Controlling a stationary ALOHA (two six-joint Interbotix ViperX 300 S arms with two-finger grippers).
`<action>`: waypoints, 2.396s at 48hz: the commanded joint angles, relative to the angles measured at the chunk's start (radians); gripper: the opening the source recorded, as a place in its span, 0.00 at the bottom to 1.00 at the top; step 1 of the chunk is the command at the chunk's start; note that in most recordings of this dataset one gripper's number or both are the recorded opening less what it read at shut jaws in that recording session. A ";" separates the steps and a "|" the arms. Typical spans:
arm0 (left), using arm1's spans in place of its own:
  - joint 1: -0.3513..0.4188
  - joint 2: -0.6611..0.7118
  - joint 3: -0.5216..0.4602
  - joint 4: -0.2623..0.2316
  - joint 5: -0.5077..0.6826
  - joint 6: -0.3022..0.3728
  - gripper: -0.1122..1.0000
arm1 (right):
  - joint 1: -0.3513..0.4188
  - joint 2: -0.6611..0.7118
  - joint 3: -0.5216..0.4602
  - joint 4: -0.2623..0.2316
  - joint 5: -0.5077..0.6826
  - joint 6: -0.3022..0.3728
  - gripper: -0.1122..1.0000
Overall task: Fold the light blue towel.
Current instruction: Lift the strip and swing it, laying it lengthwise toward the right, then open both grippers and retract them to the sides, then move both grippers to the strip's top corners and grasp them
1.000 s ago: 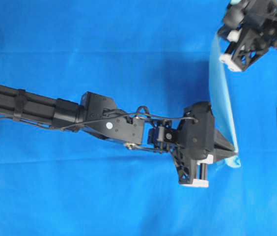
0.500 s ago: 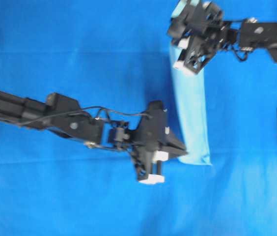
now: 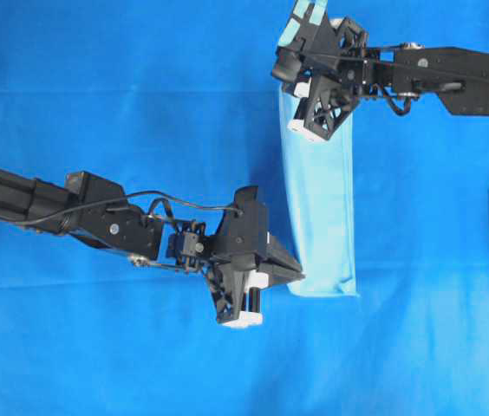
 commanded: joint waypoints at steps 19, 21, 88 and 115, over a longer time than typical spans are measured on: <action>-0.009 -0.084 0.035 0.006 0.137 -0.008 0.81 | -0.002 -0.015 -0.015 -0.005 -0.009 0.000 0.67; -0.009 -0.103 0.041 0.006 0.169 -0.008 0.80 | 0.000 -0.021 -0.014 -0.005 -0.005 0.002 0.65; 0.121 -0.904 0.666 0.011 -0.011 0.091 0.77 | 0.210 -0.844 0.638 0.051 -0.357 0.081 0.64; 0.207 -0.756 0.572 0.011 -0.038 0.097 0.76 | 0.060 -0.742 0.583 0.052 -0.334 0.081 0.64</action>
